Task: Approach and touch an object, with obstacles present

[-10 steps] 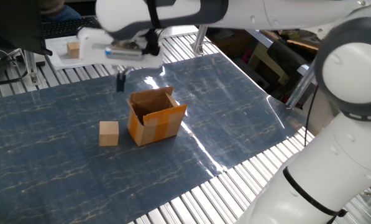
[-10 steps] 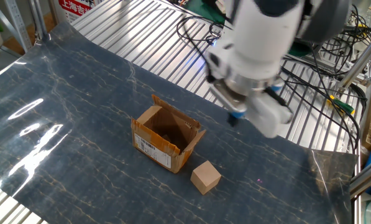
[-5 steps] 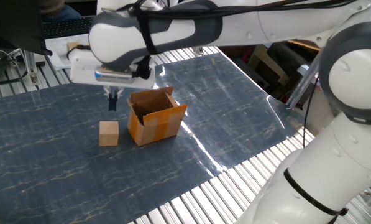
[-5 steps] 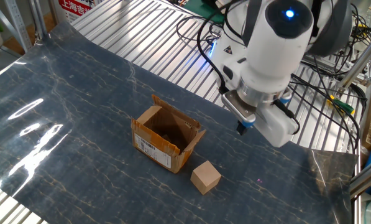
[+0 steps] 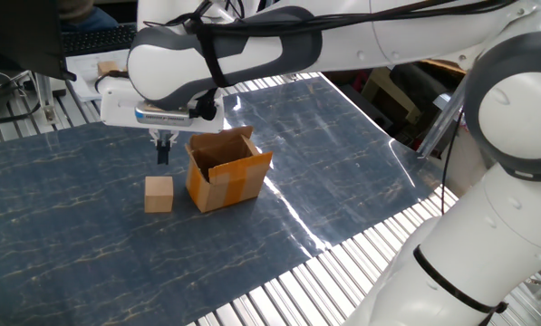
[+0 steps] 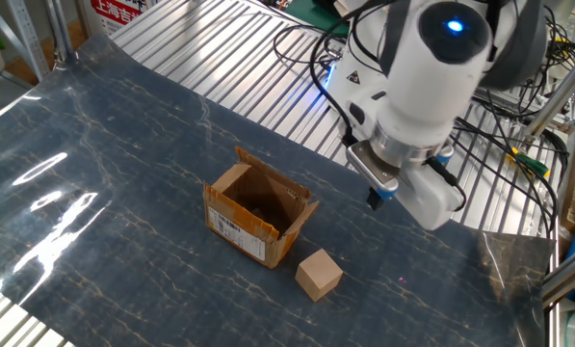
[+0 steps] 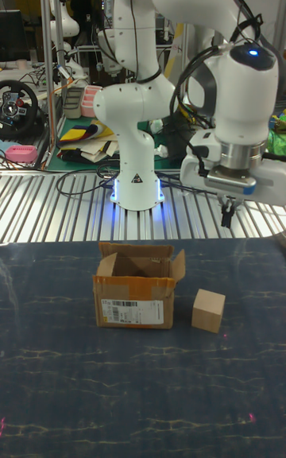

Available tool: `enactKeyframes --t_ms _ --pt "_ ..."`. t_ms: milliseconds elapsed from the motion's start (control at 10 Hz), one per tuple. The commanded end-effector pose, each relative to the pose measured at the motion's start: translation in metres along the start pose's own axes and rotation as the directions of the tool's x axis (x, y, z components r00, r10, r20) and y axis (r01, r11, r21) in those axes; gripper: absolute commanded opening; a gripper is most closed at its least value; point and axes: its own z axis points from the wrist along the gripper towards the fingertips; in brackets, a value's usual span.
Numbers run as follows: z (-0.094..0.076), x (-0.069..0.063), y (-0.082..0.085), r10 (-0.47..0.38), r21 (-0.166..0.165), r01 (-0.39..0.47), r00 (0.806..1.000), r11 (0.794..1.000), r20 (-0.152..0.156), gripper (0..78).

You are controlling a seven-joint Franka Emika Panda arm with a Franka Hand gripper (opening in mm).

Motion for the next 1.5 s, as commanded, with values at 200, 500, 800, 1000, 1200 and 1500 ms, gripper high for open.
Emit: enactKeyframes --t_ms 200,500,800,1000,1200,1500 --pt "-0.001 0.0 0.0 -0.048 -0.016 0.048 0.999 0.999 0.008 0.0" --pt "-0.001 0.0 0.0 -0.078 -0.033 0.077 0.997 0.996 -0.012 0.0" --pt "-0.001 0.0 0.0 -0.076 -0.045 0.075 0.997 0.996 -0.022 0.0" --pt "0.009 0.002 0.0 -0.073 -0.038 0.072 0.997 0.997 -0.022 0.0" --pt "0.021 -0.001 -0.001 -0.074 -0.039 0.073 0.997 0.997 -0.02 0.0" --pt "0.037 -0.011 -0.002 -0.069 -0.042 0.068 0.997 0.997 -0.015 0.0"
